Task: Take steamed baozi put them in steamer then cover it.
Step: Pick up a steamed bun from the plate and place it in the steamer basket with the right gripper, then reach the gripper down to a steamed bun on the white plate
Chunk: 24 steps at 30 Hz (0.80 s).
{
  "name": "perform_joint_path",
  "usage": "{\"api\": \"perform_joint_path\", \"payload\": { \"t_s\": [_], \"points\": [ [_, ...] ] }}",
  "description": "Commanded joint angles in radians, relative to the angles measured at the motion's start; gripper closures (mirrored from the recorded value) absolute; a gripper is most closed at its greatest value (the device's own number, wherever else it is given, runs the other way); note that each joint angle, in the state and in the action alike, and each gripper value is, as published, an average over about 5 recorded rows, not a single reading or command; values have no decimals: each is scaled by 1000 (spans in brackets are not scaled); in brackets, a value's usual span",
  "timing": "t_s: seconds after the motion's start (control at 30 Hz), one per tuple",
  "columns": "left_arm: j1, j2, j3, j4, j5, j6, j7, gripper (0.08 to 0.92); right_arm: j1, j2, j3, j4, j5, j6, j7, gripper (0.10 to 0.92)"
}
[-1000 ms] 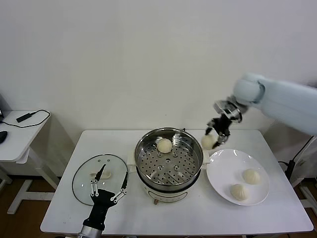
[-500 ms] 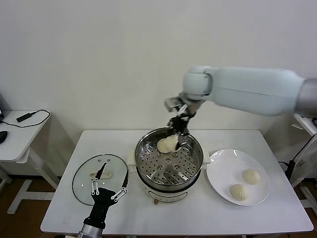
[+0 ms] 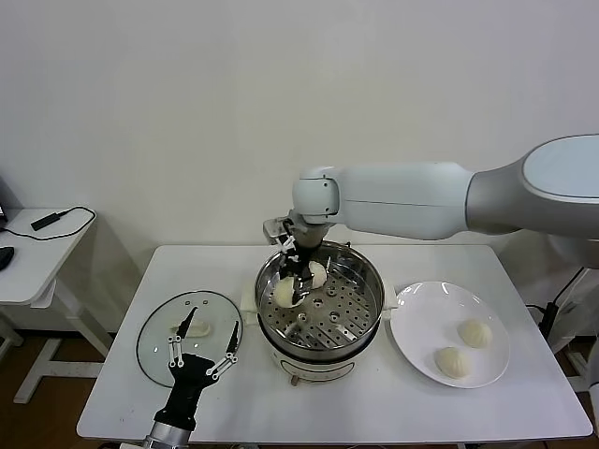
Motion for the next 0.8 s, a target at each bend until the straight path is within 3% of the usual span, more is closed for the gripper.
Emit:
{"api": "perform_joint_path", "payload": {
  "t_s": [0.03, 0.17, 0.43, 0.8],
  "points": [
    [1, 0, -1, 2, 0, 0, -1, 177, -42, 44, -7, -24, 4, -11, 30, 372],
    [2, -2, -3, 2, 0, 0, -2, 177, -48, 42, -4, -23, 2, -12, 36, 350],
    [4, 0, -10, -1, 1, 0, -3, 177, 5, -40, 16, 76, -49, -14, 25, 208],
    [0, 1, -2, -11, 9, 6, -1, 177, 255, -511, 6, 347, -159, 23, -140, 203]
  ]
}}
